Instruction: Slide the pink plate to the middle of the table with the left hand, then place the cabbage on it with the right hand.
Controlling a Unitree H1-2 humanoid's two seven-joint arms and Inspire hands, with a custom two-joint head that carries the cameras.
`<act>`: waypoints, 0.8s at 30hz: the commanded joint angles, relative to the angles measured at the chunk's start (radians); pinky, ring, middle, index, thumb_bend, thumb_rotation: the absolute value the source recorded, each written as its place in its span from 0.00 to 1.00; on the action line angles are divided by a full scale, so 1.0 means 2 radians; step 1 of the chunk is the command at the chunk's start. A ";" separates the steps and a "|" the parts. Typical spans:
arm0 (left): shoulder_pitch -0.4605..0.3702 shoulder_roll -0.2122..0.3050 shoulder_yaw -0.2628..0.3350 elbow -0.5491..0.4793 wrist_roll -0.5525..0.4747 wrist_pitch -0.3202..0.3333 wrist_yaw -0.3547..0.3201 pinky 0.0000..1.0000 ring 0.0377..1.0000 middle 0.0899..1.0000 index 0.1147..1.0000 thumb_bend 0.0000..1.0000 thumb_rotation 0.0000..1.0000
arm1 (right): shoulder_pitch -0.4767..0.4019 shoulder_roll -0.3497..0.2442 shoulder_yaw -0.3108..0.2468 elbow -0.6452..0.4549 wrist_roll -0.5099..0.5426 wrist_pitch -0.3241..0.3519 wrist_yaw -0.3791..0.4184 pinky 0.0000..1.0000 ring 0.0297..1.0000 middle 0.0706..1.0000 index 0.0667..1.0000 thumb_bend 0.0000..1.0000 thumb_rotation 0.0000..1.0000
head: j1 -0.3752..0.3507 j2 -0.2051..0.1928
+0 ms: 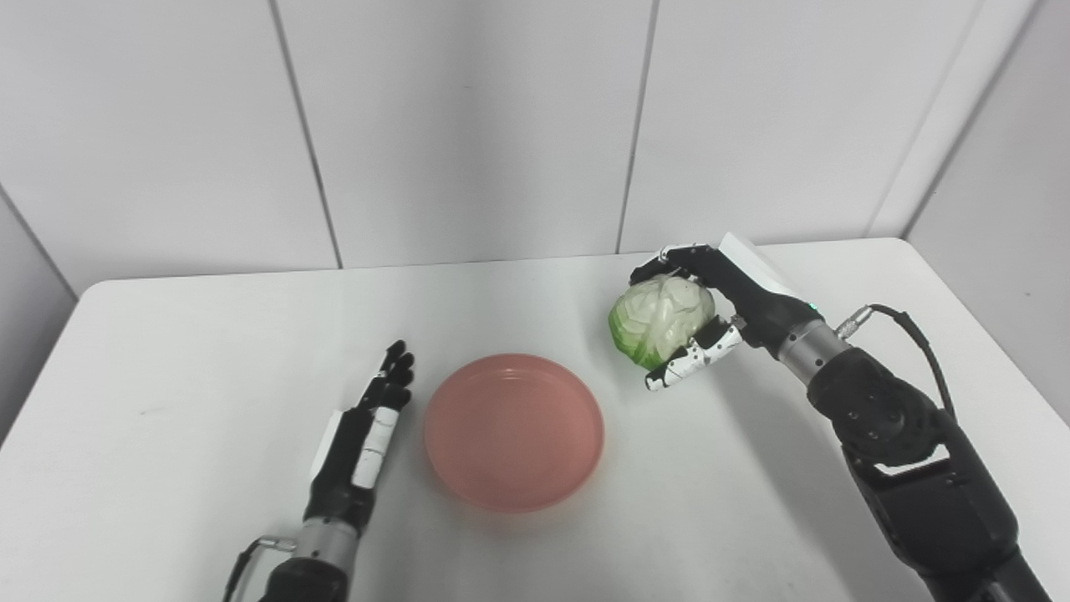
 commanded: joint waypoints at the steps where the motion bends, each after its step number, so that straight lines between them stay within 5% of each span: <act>1: 0.000 -0.015 -0.025 0.023 0.015 0.050 -0.020 0.91 0.95 0.96 0.93 0.84 1.00 | -0.027 0.007 0.003 -0.005 0.006 -0.026 -0.005 0.36 0.38 0.42 0.48 0.52 0.00 | 0.001 0.001; 14: -0.006 -0.025 -0.037 0.026 0.034 0.054 0.000 0.88 0.92 0.93 0.92 0.85 1.00 | -0.047 0.065 0.065 0.011 -0.002 -0.032 0.007 0.36 0.41 0.42 0.47 0.52 0.00 | 0.019 0.006; 24: -0.001 -0.027 -0.037 0.008 0.029 0.068 -0.008 0.91 0.93 0.93 0.92 0.79 1.00 | -0.042 0.089 0.088 0.083 -0.031 -0.076 -0.016 0.40 0.42 0.43 0.47 0.53 0.00 | 0.022 0.010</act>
